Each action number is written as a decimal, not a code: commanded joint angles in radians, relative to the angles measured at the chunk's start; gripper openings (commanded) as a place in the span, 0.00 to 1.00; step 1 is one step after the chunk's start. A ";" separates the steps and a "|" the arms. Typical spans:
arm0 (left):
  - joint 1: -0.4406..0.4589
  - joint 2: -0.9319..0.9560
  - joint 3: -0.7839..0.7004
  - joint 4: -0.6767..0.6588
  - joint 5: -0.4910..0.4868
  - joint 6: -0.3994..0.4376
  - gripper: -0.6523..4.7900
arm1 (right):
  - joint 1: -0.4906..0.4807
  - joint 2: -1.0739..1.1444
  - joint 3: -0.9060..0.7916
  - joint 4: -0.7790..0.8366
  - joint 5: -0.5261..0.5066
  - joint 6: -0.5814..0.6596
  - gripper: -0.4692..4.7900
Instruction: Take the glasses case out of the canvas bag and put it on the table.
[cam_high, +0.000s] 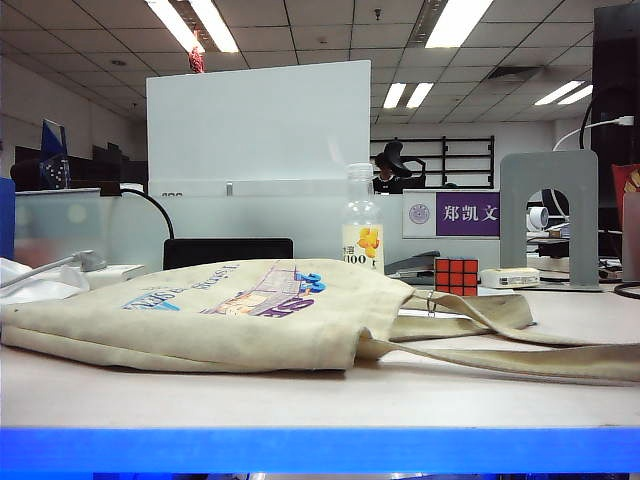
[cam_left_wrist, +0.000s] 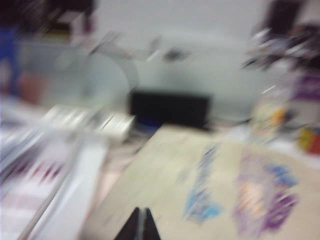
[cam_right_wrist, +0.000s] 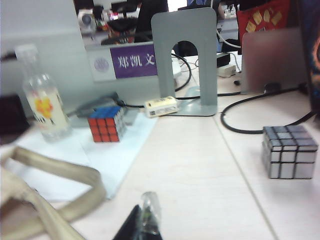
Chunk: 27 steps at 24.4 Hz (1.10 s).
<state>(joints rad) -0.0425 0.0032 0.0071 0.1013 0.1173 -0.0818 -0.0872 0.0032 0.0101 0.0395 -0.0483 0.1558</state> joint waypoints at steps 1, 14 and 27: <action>0.001 0.006 0.021 0.055 0.072 -0.025 0.11 | 0.000 -0.002 0.014 0.010 -0.066 0.075 0.11; -0.233 0.604 0.358 0.093 0.177 0.027 0.11 | 0.000 0.030 0.311 -0.374 -0.207 0.124 0.10; -0.638 1.321 1.018 -0.435 0.406 0.278 0.14 | 0.033 0.236 0.756 -0.843 -0.417 0.045 0.08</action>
<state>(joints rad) -0.6632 1.3186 1.0058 -0.2241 0.5129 0.1284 -0.0708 0.2466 0.7544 -0.8223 -0.4500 0.2161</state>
